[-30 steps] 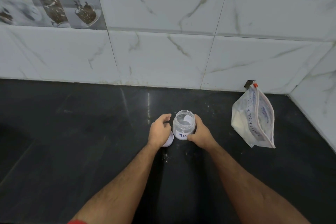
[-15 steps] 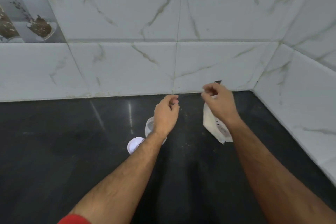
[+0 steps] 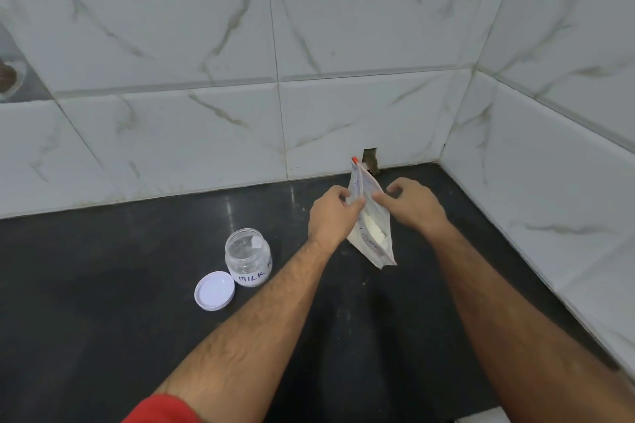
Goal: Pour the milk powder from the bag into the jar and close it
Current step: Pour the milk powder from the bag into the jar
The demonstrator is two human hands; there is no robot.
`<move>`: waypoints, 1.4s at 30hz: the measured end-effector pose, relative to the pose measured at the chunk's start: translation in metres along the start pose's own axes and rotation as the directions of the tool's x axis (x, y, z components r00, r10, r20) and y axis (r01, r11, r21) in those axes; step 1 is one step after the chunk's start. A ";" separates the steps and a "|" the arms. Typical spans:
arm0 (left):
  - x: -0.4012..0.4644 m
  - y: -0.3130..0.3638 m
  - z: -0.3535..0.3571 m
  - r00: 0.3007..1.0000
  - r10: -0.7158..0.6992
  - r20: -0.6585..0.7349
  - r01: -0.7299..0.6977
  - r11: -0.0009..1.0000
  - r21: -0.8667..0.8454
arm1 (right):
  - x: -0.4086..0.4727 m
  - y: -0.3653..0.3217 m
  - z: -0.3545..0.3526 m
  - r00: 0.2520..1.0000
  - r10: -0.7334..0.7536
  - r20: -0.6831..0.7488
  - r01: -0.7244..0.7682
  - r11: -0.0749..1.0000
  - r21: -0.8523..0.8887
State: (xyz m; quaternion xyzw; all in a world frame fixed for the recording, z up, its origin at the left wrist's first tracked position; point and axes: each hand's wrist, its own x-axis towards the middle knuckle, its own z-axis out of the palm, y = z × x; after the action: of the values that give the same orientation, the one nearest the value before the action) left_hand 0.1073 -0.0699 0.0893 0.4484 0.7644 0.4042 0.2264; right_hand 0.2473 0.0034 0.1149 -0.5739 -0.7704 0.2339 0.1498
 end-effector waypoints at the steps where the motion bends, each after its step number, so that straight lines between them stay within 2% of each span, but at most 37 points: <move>1: 0.000 0.001 0.003 1.000 -0.012 0.002 0.012 1.000 0.009 | -0.001 -0.001 0.001 1.000 -0.005 0.006 0.005 1.000 -0.014; 4: -0.001 0.006 0.010 0.999 -0.031 -0.017 0.031 0.999 0.028 | -0.002 -0.004 0.001 1.000 -0.014 -0.018 0.012 0.996 -0.089; 10: 0.002 0.009 0.010 0.994 -0.016 -0.110 0.024 0.997 0.074 | 0.007 -0.007 -0.010 0.991 -0.121 -0.063 0.109 0.981 -0.161; 14: 0.007 0.007 -0.014 0.980 -0.010 -0.198 0.033 0.993 0.114 | 0.020 -0.004 -0.033 0.985 -0.104 -0.140 0.078 0.981 -0.177; 20: 0.019 0.018 -0.050 0.963 -0.013 -0.269 0.038 0.995 0.087 | 0.042 -0.025 -0.072 0.973 -0.128 -0.192 0.124 0.992 -0.033; 23: 0.020 0.012 -0.056 0.980 -0.039 -0.196 0.057 0.994 0.089 | 0.043 -0.033 -0.069 0.983 -0.164 -0.079 0.155 0.981 -0.116; 25: 0.018 0.004 -0.054 0.994 -0.045 -0.097 0.055 0.993 0.100 | 0.040 -0.035 -0.061 0.981 -0.184 -0.066 0.167 0.965 -0.204; 29: 0.003 0.006 -0.048 0.983 0.103 0.150 -0.094 0.993 -0.066 | 0.037 -0.039 -0.044 0.967 -0.226 -0.117 0.204 0.962 -0.180; 32: -0.009 0.008 -0.044 0.934 0.182 0.306 -0.209 0.976 0.057 | 0.035 -0.041 -0.035 0.969 -0.212 -0.123 0.191 0.967 -0.168; 35: -0.014 0.004 -0.034 0.928 0.221 0.301 -0.286 0.939 0.192 | 0.033 -0.043 -0.026 0.969 -0.217 -0.122 0.197 0.968 -0.155; 39: -0.008 -0.007 -0.022 0.964 0.200 0.175 -0.222 0.968 0.114 | 0.029 -0.041 -0.021 0.968 -0.242 -0.063 0.225 0.953 -0.201; 42: -0.006 -0.013 -0.022 0.964 0.211 0.162 -0.230 0.967 0.110 | 0.026 -0.040 -0.025 0.964 -0.265 0.035 0.265 0.934 -0.240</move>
State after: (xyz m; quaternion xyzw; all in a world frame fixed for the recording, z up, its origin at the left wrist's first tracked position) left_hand 0.0882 -0.0876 0.0912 0.5732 0.7148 0.3427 0.2072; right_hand 0.2193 0.0235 0.1567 -0.4786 -0.8636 0.1164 0.1077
